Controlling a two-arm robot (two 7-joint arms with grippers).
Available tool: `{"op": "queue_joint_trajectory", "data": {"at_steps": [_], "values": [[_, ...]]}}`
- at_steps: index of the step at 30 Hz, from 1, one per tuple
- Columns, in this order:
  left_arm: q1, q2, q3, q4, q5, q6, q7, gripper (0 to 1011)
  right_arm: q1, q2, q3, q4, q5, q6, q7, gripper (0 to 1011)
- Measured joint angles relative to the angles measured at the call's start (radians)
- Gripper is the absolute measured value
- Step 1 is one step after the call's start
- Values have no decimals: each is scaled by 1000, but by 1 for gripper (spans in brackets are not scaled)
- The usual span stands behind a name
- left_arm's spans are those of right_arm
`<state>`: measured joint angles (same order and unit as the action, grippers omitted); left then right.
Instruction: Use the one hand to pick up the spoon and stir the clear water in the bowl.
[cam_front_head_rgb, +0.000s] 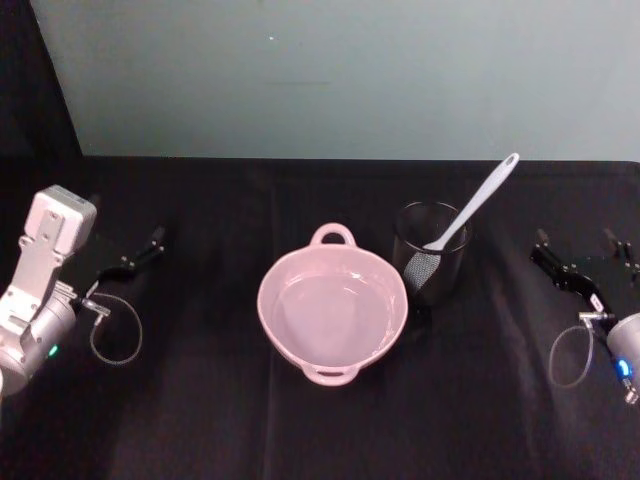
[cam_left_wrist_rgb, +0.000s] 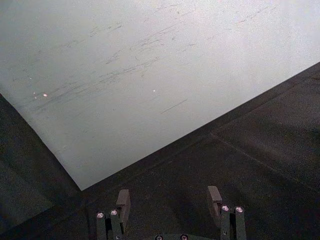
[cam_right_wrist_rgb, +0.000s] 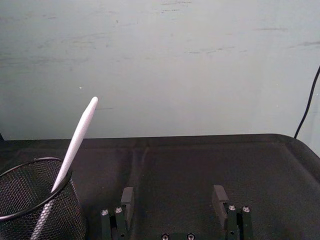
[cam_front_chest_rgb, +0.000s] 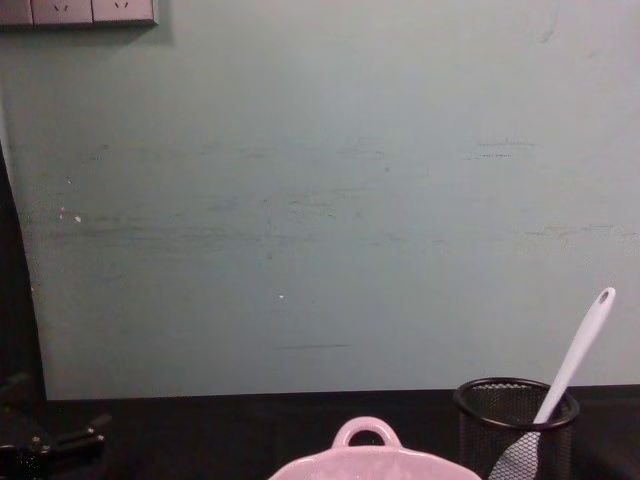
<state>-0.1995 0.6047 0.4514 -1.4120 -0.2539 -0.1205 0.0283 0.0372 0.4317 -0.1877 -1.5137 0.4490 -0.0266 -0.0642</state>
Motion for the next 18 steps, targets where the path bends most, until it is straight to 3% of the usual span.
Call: {"op": "queue_joint_trajectory", "data": {"at_steps": [18], "values": [[0,0,0,0,0,0,0,1011,-1,1,0,-2,1,1,0,1002]]}}
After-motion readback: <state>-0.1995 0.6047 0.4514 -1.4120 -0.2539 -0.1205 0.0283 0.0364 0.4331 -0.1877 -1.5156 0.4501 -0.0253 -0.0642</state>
